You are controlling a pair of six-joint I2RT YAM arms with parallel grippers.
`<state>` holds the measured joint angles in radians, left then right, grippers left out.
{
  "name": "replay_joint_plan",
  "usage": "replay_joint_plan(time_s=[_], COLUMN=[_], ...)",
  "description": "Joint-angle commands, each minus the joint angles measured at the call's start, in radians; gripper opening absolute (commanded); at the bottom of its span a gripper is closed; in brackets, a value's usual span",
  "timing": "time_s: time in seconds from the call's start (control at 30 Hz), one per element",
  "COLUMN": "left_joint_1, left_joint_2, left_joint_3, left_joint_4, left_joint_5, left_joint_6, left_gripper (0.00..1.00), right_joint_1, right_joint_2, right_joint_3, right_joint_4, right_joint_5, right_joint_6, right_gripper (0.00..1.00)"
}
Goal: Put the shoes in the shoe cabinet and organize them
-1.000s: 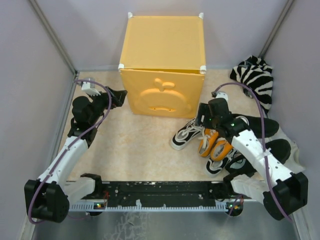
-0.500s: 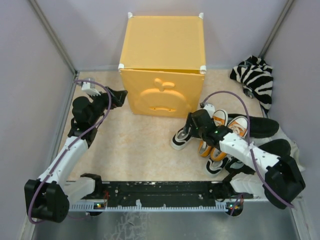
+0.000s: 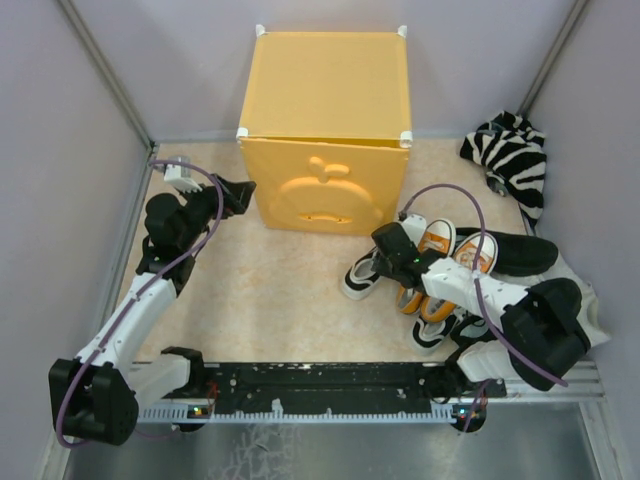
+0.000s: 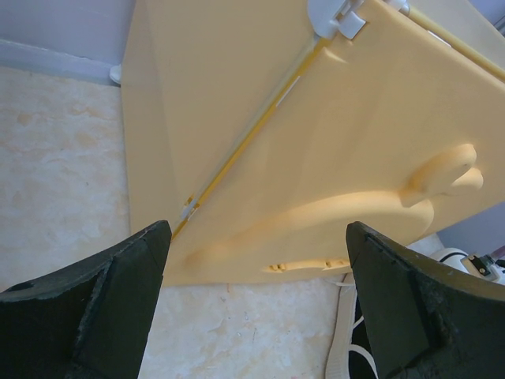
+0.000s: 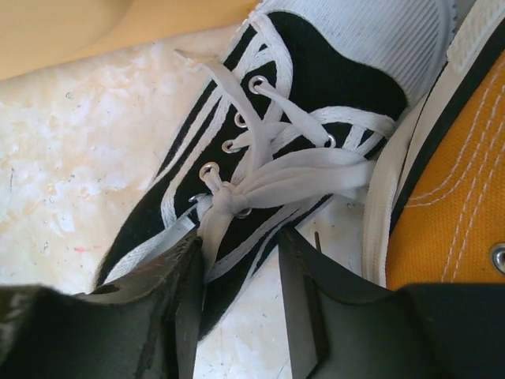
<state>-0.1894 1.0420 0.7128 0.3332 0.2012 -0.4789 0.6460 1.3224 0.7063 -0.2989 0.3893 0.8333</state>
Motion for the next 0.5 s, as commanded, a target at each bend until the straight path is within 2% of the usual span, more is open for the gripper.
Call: replay_joint_plan(time_s=[0.0, 0.2, 0.37, 0.47], left_joint_1=[-0.004, -0.004, -0.004, -0.004], left_joint_2=[-0.017, -0.016, -0.021, -0.028], left_joint_3=[-0.011, -0.012, -0.011, -0.011], left_joint_4=[0.021, 0.023, 0.022, 0.018], left_joint_5=[-0.008, -0.005, 0.003, 0.004], left_joint_6=[0.010, 0.009, 0.003, 0.002], left_gripper=[0.98, 0.98, 0.98, 0.98], right_joint_1=[0.008, 0.008, 0.008, 0.009], right_joint_2=[0.018, 0.078, 0.143, 0.190], right_joint_3=[-0.011, -0.005, 0.011, 0.023], right_joint_4=[0.068, 0.069, 0.069, 0.059], right_joint_5=[0.020, 0.009, 0.004, -0.006], right_joint_6=[0.024, 0.004, 0.006, 0.030], right_gripper=[0.38, 0.40, 0.51, 0.53])
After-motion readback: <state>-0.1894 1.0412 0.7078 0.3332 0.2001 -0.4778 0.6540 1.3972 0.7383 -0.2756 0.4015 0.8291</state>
